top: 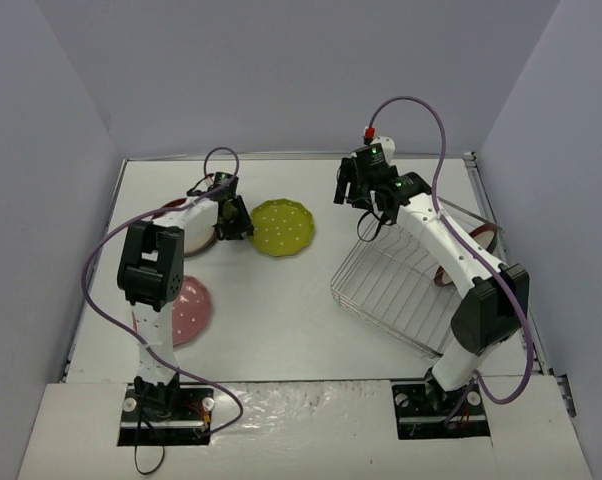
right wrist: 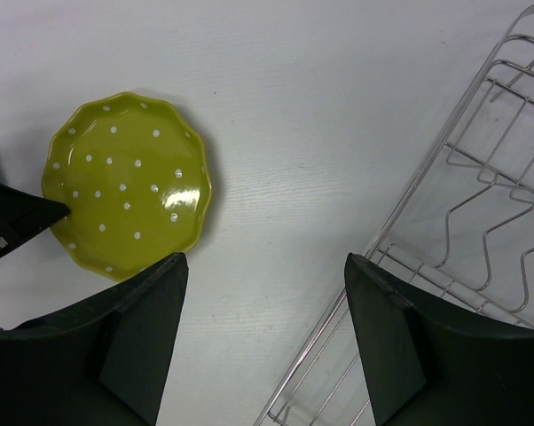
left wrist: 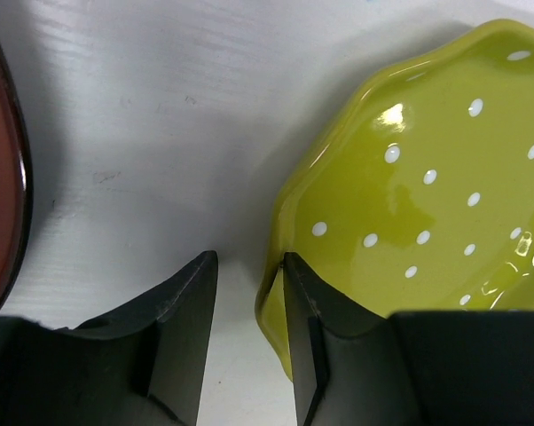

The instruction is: Load the plates into the dish rack

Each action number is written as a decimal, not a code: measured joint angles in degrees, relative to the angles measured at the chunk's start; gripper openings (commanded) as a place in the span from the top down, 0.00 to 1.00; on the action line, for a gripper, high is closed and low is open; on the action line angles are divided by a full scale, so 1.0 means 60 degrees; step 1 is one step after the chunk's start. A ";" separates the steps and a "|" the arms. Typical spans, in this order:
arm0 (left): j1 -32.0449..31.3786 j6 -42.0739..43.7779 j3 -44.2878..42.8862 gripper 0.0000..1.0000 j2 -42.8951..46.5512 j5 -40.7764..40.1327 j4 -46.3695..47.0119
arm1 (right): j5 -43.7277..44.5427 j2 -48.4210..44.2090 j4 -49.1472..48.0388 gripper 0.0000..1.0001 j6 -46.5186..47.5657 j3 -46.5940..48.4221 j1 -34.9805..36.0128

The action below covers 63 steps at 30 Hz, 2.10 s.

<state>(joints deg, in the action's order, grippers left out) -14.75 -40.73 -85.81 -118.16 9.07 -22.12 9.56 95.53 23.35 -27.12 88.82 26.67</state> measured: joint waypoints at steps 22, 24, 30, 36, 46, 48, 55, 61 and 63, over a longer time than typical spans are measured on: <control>0.0242 0.0546 -0.0555 0.85 -0.0435 0.0960 -0.0038 | -0.0004 0.0000 -0.0076 0.33 0.0002 -0.0186 0.0002; 0.0239 0.0546 -0.0562 0.88 -0.0435 0.1008 -0.0031 | -0.0004 0.0000 -0.0080 0.33 -0.0002 -0.0203 0.0002; 0.0244 0.0612 -0.0628 1.00 -0.0468 0.1190 -0.0057 | -0.0007 0.0000 -0.0143 0.33 0.0002 -0.0270 0.0002; 0.0275 0.0592 -0.0621 1.00 -0.0472 0.1328 -0.0046 | -0.0012 0.0000 -0.0151 0.33 0.0002 -0.0288 0.0009; 0.0500 0.0106 0.0174 1.00 -0.0244 0.2182 0.0992 | -0.0083 0.0125 -0.0232 0.33 0.0037 -0.0285 0.0009; 0.0539 -0.0001 0.0310 1.00 -0.0202 0.2336 0.1176 | -0.0114 0.0266 -0.0246 0.33 0.0036 -0.0284 0.0009; 0.0620 -0.0327 0.0752 1.00 -0.0072 0.2705 0.1768 | -0.0286 0.0673 -0.0254 0.33 0.0035 -0.0280 0.0009; 0.0668 -0.0558 0.1127 1.00 0.0086 0.2854 0.2156 | -0.0401 0.0944 -0.0295 0.33 0.0038 -0.0104 0.0009; 0.0677 -0.0659 0.1294 1.00 0.0145 0.2931 0.2370 | -0.0432 0.1043 -0.0300 0.32 0.0038 -0.0044 0.0009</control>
<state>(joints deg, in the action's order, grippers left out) -10.69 -44.68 -78.05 -117.29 26.66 -7.90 6.97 101.78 21.55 -26.89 88.55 26.72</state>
